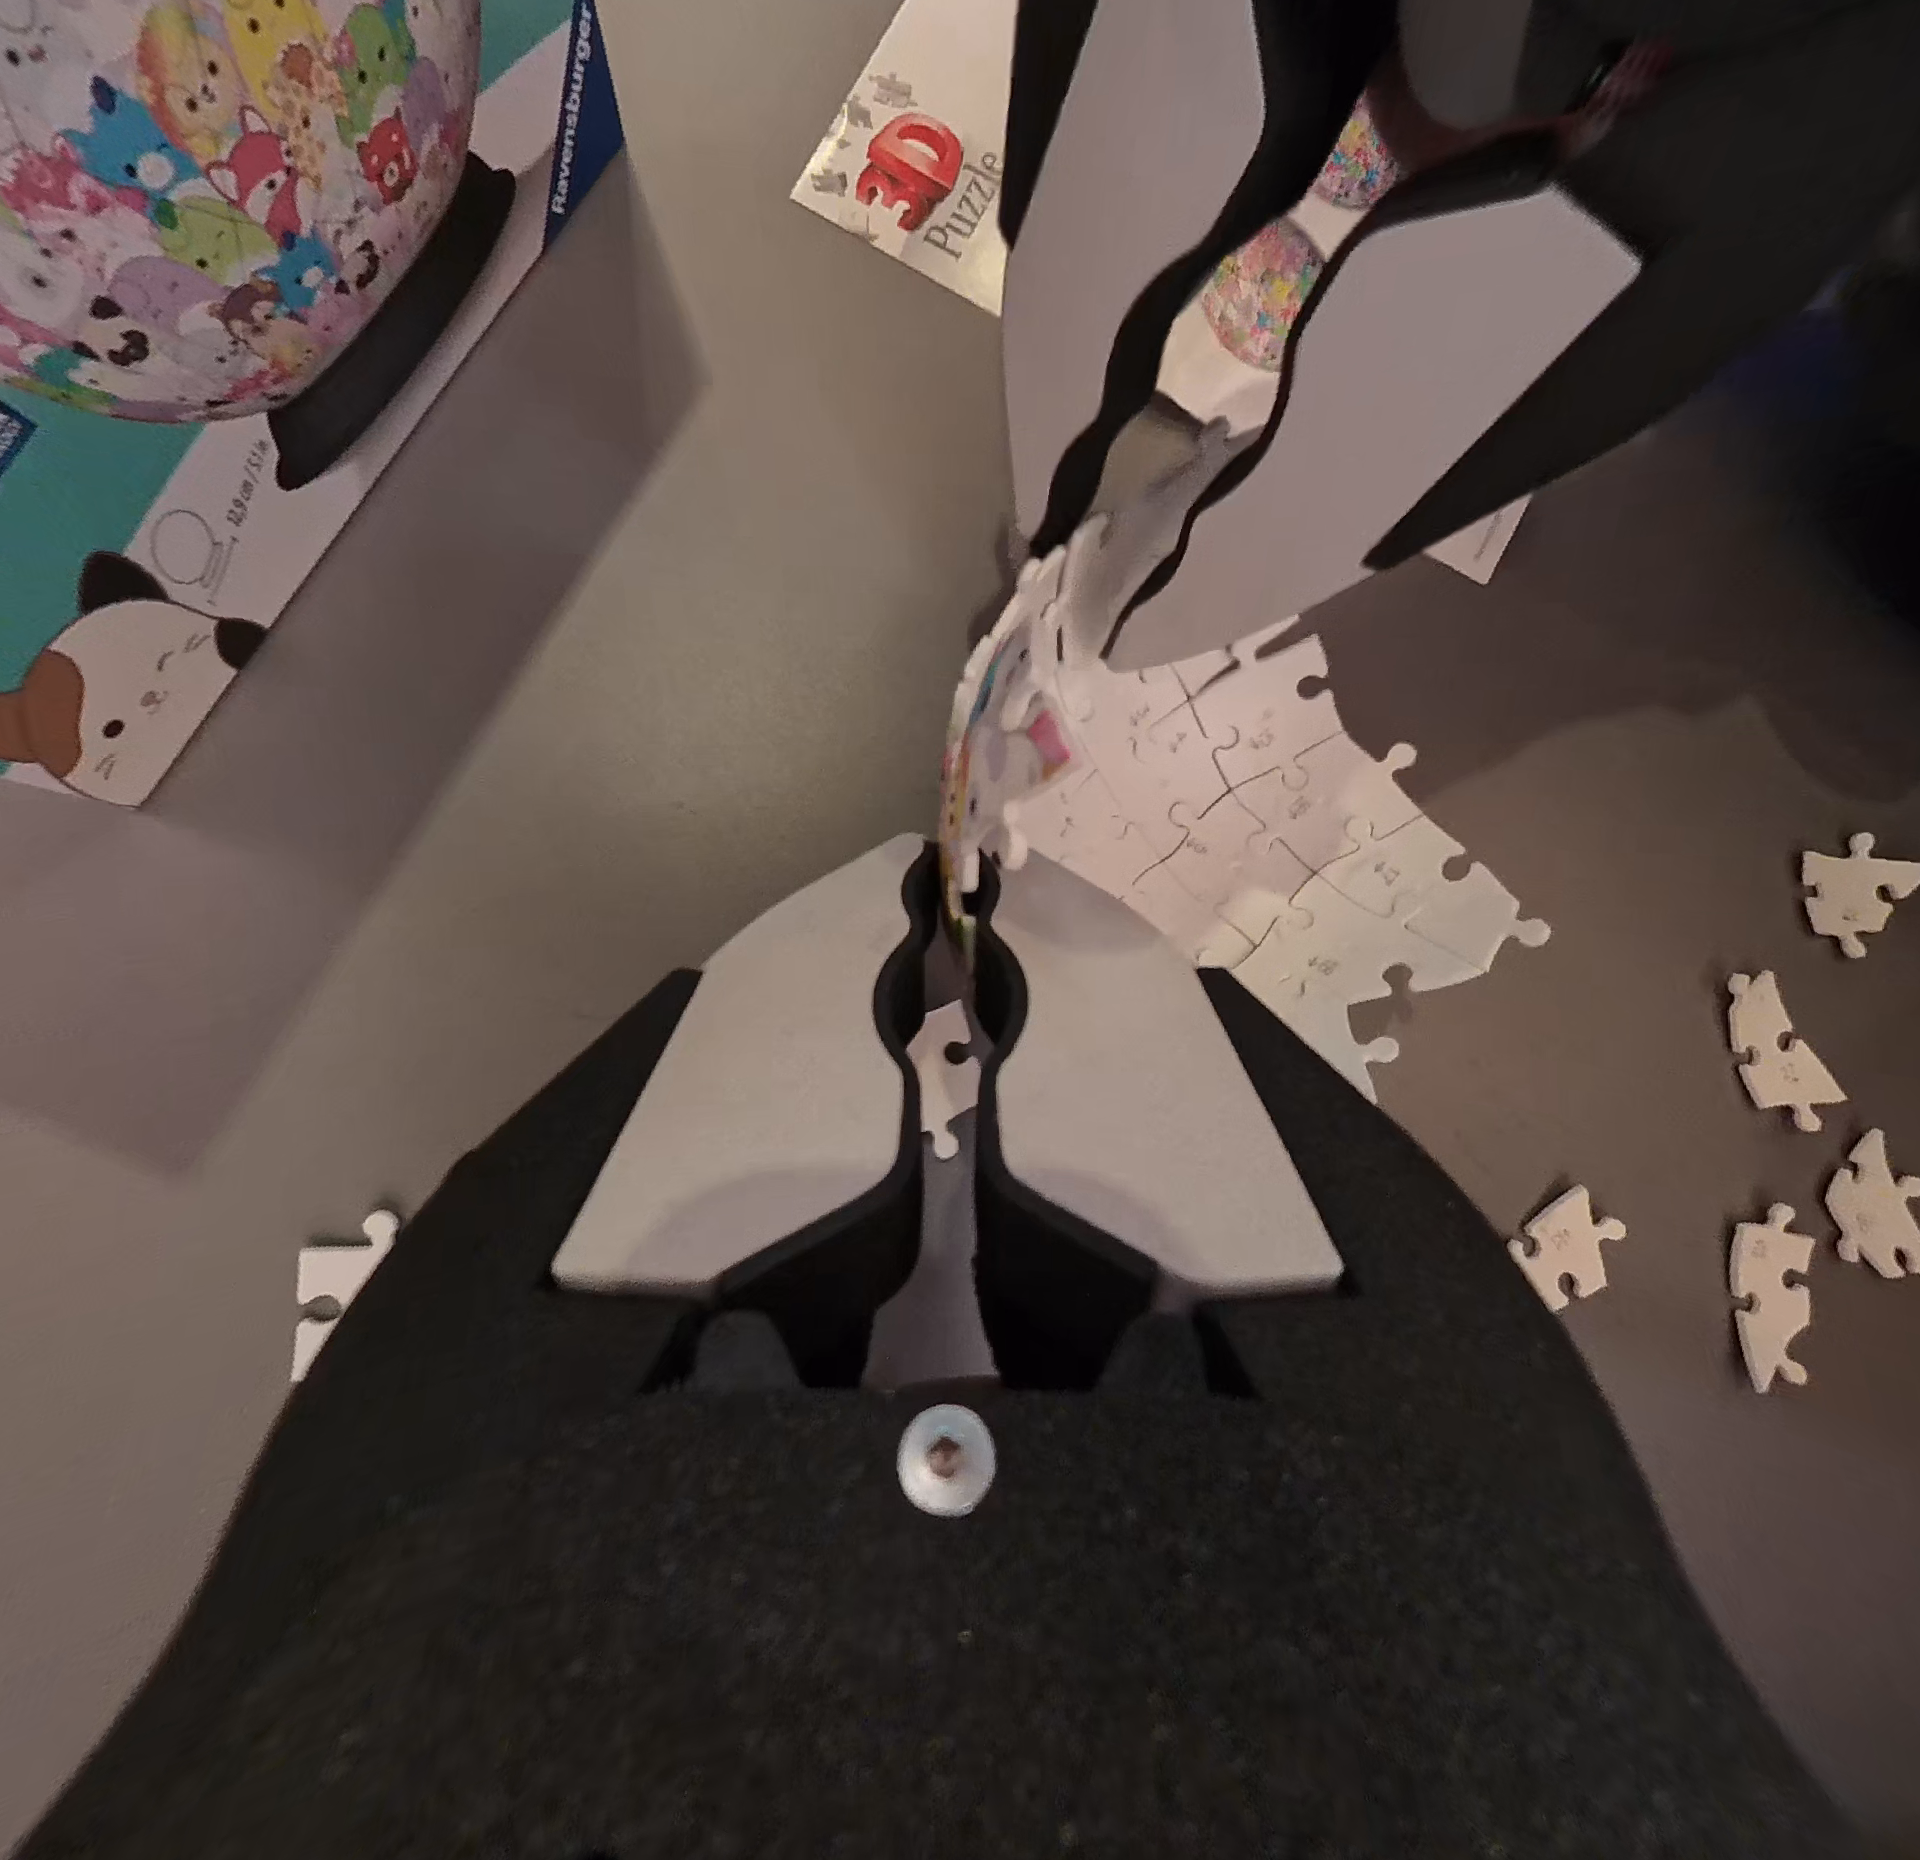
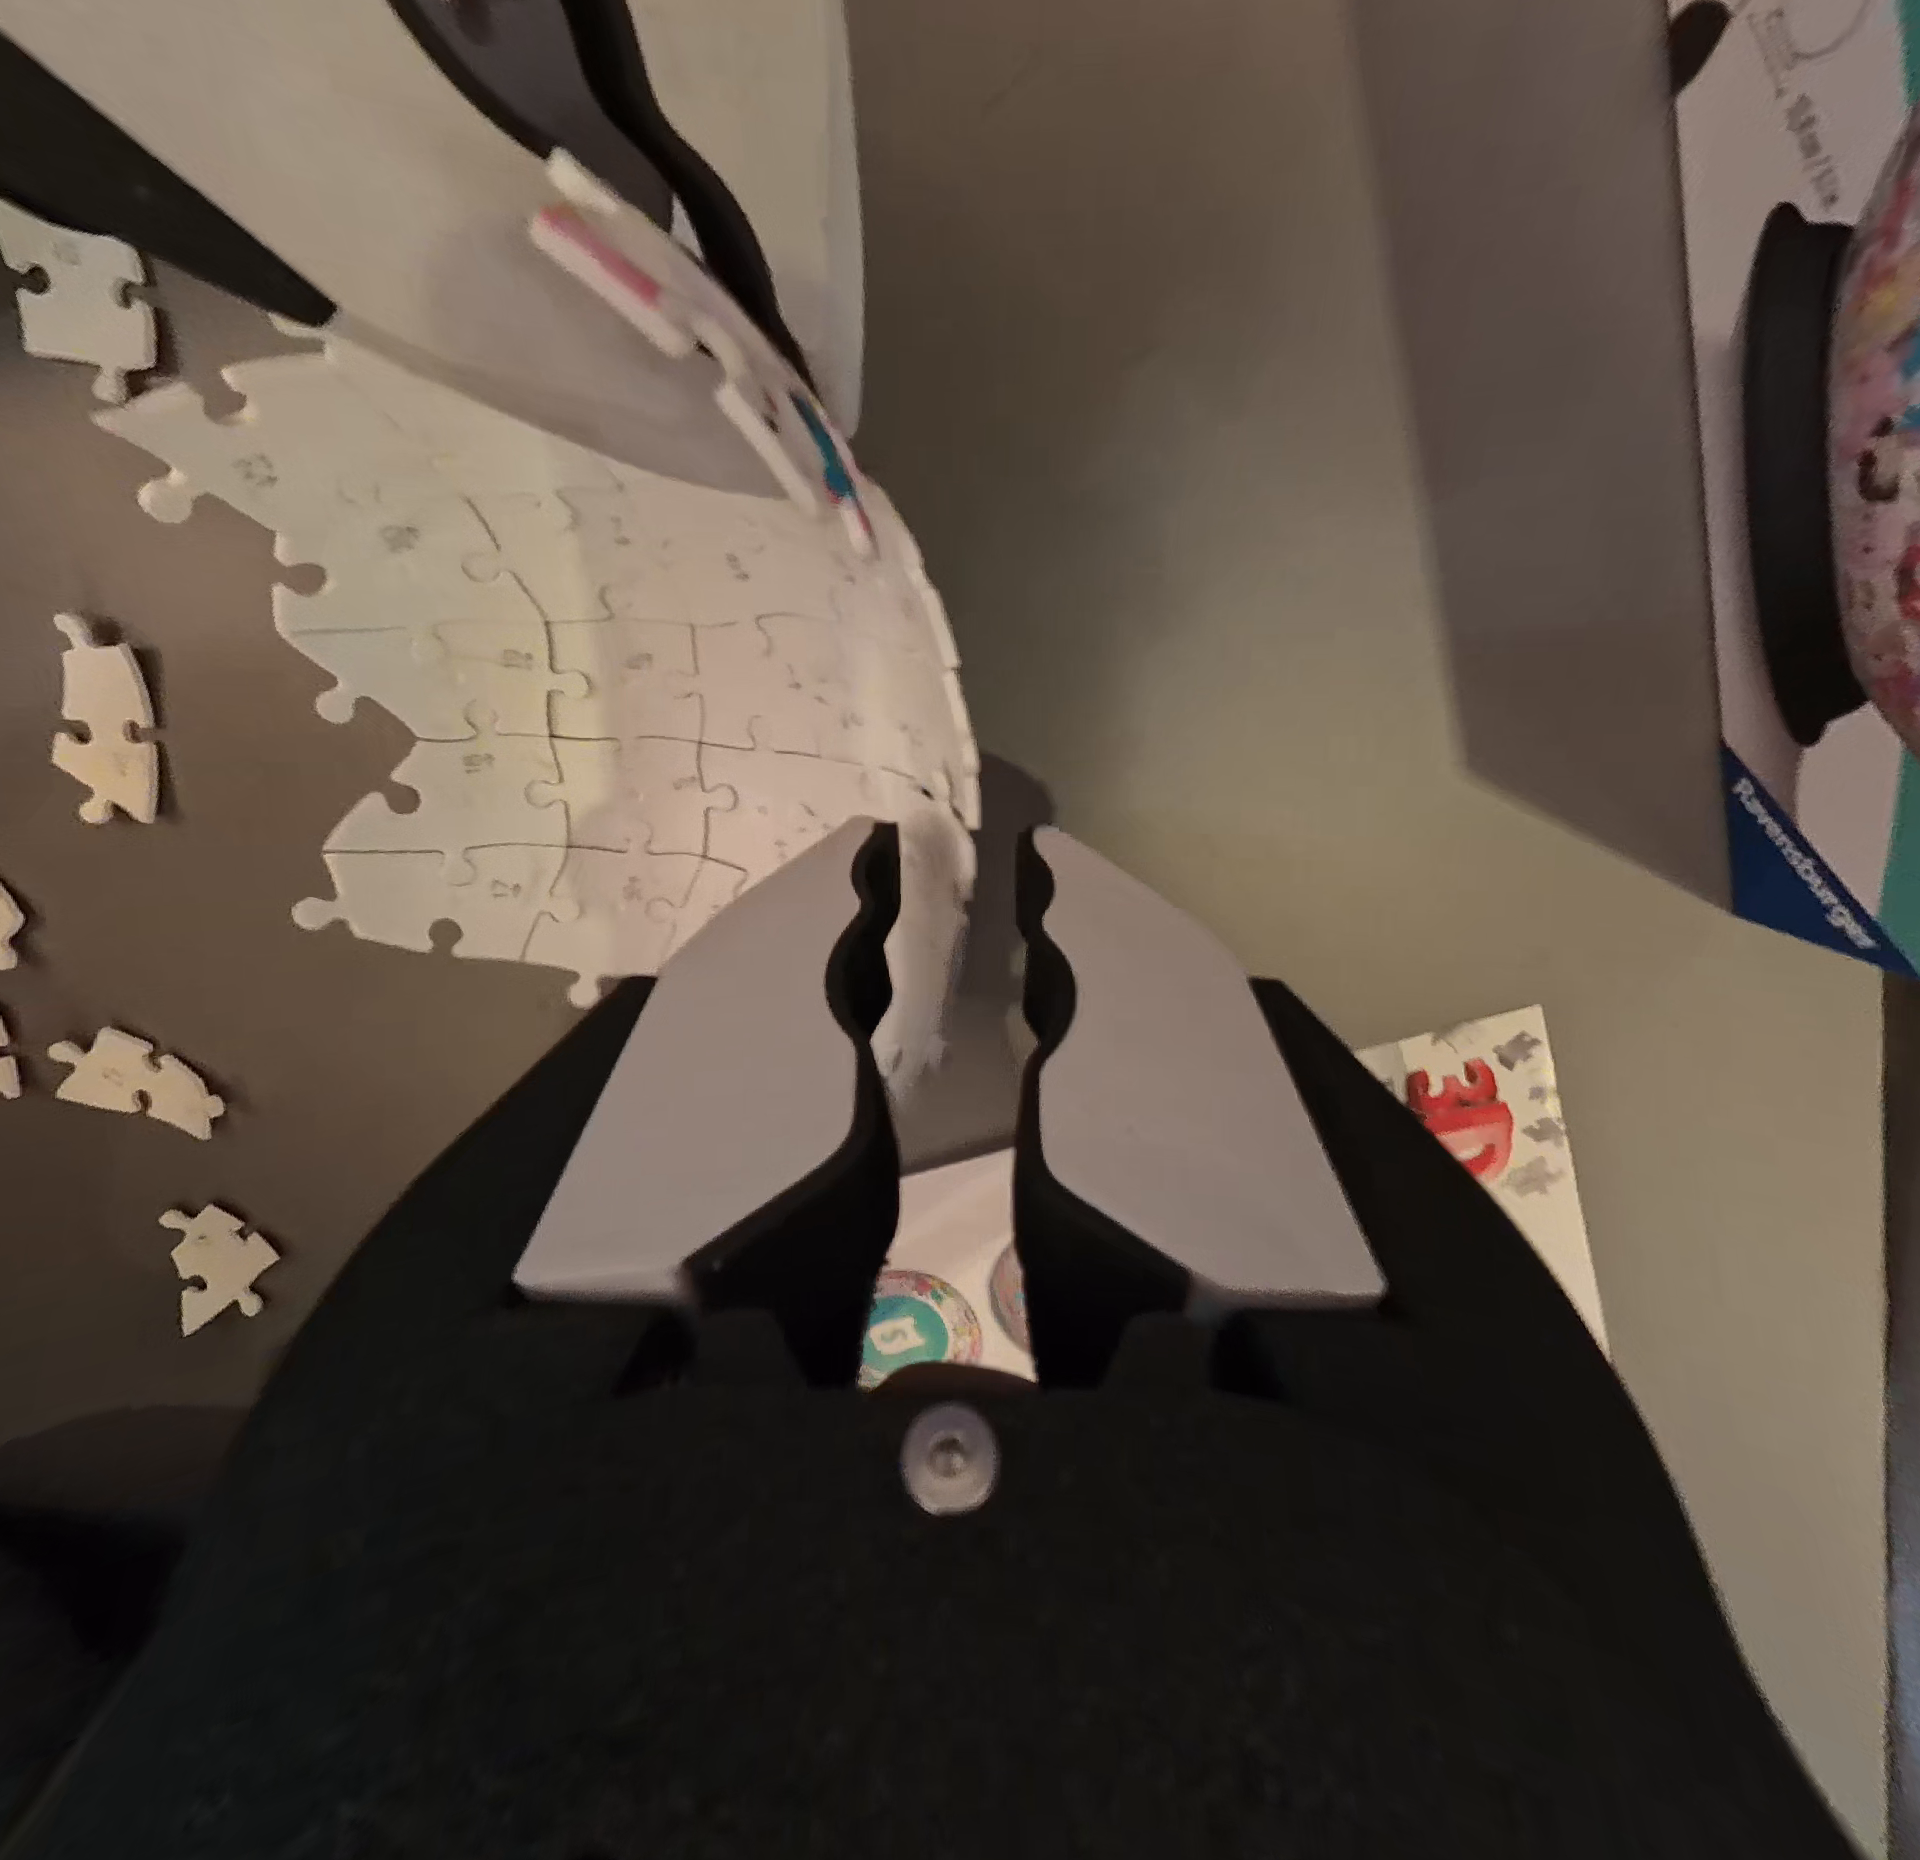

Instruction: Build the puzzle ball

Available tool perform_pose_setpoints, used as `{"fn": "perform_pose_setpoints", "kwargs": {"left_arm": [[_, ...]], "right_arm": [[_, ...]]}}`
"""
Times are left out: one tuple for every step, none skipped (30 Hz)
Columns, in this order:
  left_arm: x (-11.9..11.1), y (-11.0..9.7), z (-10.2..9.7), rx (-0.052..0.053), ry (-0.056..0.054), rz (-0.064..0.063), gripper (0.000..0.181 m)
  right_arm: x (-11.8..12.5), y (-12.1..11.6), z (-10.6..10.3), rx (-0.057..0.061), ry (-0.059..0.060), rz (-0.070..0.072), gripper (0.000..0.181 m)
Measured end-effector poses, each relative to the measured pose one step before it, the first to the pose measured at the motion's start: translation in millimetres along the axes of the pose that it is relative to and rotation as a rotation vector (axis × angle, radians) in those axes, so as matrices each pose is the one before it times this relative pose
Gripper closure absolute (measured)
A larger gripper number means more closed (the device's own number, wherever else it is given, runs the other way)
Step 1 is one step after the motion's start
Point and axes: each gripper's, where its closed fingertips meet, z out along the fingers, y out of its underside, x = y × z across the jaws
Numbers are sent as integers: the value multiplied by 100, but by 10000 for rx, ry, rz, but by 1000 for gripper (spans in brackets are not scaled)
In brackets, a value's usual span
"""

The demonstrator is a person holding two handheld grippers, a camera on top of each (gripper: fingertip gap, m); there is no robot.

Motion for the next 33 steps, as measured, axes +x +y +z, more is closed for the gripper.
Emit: {"fn": "perform_pose_setpoints", "kwargs": {"left_arm": [[-45, 18, 12, -18, -50, 21, 178], [12, -29, -13, 7, -7, 4, 178], [2, -7, -14, -6, -13, 5, 178], [-33, -4, -10, -16, -45, 20, 178], [-4, -30, -25, 8, -16, 14, 178], [38, -26, -16, 10, 16, 12, 178], [13, 5, -10, -10, 0, 11, 178], [3, -4, 4, 2, -4, 1, 178], [1, -30, 20, 11, 1, -6, 178], [15, 17, 18, -16, 6, -8, 178], [-14, 45, 15, -28, -14, 12, 178], [-12, -13, -3, 10, -15, 8, 178], [-53, -39, -30, 25, -30, 7, 178], [9, -46, -32, 17, 1, 2, 178], [-25, -53, -28, 28, -21, 27, 178], [-22, -26, -20, 16, -22, 17, 178], [3, -6, -4, 13, 13, -18, 178], [2, -11, -6, 19, 24, -23, 178], [-19, -8, -7, 21, 6, -9, 178], [21, -16, -21, 16, 23, -3, 178], [114, -19, -16, 11, 87, -6, 178], [217, -32, 16, 11, 133, -10, 178], [130, -65, 77, 24, 47, 22, 178], [-12, -50, 89, 12, -52, 1, 178], [-90, -17, 34, -3, -87, 9, 178], [-21, 31, -4, -25, -10, 5, 178], [14, 40, -1, -15, 14, 5, 178], [-26, 45, 27, -25, 12, -17, 178], [-62, 38, 35, -12, -10, -49, 178], [-81, 18, 29, -3, -33, -17, 178], [16, 3, -1, 3, 14, 19, 178], [6, -3, -28, 11, 9, 10, 178], [-94, 41, -40, -29, -59, 4, 178]], "right_arm": [[-198, -199, 127, 96, -142, -48, 161], [-127, -202, 37, 124, -113, -33, 162], [-72, -223, -62, 156, -95, 16, 164], [-3, -153, -104, 129, -68, 61, 165], [33, -117, -135, 103, -44, 43, 166], [10, -127, -141, 133, -36, 17, 166], [-58, -45, -94, 71, -69, -5, 166], [-55, 51, -41, 12, -51, -26, 167], [51, 36, -14, 17, 14, -36, 167], [128, -32, 17, 21, 82, -42, 170], [178, 2, 52, -6, 117, -35, 174], [93, 11, 57, -29, 56, -35, 175], [35, -17, 28, -10, 18, -26, 175], [39, -38, -23, 6, 34, -33, 175], [-26, -10, -36, 0, -5, -18, 175], [-18, 0, -45, -15, -10, -10, 176], [23, -29, -32, -6, 15, -7, 176], [19, -10, -6, -12, 17, -23, 176], [7, 9, 2, -22, -12, -6, 176], [10, 5, -8, -18, -12, -1, 176], [3, -10, -18, -11, 9, -7, 177], [-119, 72, -35, -58, -56, 2, 177], [-242, 184, -43, -117, -119, -17, 177], [-167, 205, -75, -126, -40, -69, 177], [-17, 136, -61, -82, 64, -74, 177], [176, -25, -17, 16, 142, -33, 177], [90, -34, 31, 47, 6, 65, 177], [-4, -24, 63, 35, -74, 93, 177], [-12, -19, 62, 27, -26, 27, 177], [73, -34, 68, 39, 73, -12, 176], [143, -80, 25, 31, 164, -38, 175], [21, -32, 18, 8, 116, -49, 175], [-65, 106, -22, -82, 49, -73, 172]]}}
